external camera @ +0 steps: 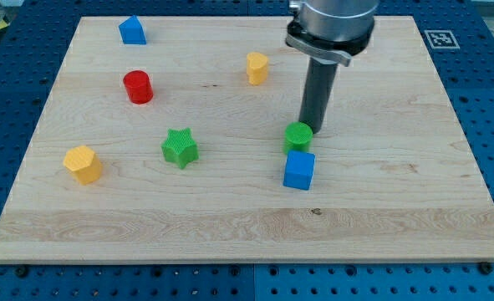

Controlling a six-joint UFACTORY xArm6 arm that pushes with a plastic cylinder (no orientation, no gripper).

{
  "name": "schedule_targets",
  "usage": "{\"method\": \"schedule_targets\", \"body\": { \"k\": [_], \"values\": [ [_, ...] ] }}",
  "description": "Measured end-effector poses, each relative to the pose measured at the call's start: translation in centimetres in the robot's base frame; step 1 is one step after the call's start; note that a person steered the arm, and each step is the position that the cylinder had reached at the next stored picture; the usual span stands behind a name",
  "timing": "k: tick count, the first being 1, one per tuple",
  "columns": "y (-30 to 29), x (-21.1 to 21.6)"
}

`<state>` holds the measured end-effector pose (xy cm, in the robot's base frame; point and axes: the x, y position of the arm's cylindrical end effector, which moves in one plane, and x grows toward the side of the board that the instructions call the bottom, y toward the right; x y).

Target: Push the green circle right side of the green star

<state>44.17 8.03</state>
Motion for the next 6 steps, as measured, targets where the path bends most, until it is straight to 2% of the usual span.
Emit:
{"method": "schedule_targets", "body": {
  "k": [1,2,3,5,6],
  "values": [
    [4.2,0.3],
    [3.3,2.8],
    [0.6,3.4],
    [-9.0,3.4],
    [-9.8,3.4]
  ]
}}
